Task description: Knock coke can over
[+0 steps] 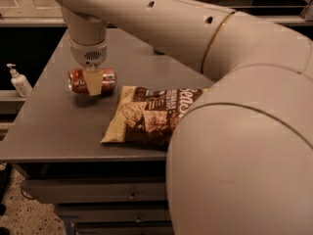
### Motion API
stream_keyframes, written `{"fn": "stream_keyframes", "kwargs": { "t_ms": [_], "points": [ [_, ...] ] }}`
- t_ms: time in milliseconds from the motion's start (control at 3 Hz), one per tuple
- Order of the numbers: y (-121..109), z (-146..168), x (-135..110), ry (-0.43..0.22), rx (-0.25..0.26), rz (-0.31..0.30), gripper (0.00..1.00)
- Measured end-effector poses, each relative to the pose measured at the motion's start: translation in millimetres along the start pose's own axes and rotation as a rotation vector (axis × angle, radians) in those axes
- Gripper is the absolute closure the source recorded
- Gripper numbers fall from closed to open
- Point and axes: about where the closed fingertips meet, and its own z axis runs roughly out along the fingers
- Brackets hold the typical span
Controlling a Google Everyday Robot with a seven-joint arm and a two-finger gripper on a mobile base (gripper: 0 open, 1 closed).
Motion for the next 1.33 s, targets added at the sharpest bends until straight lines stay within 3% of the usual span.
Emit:
{"fn": "stream_keyframes", "kwargs": {
  "t_ms": [333,667,1333],
  "points": [
    [3.9,4.7,-3.9,-0.002,-0.012,-0.006,0.13],
    [9.8,10.1,-6.9,0.000,-0.031,-0.016,0.00],
    [9.7,8.2,-5.1,-0.034,-0.027,0.004,0.00]
  ]
}}
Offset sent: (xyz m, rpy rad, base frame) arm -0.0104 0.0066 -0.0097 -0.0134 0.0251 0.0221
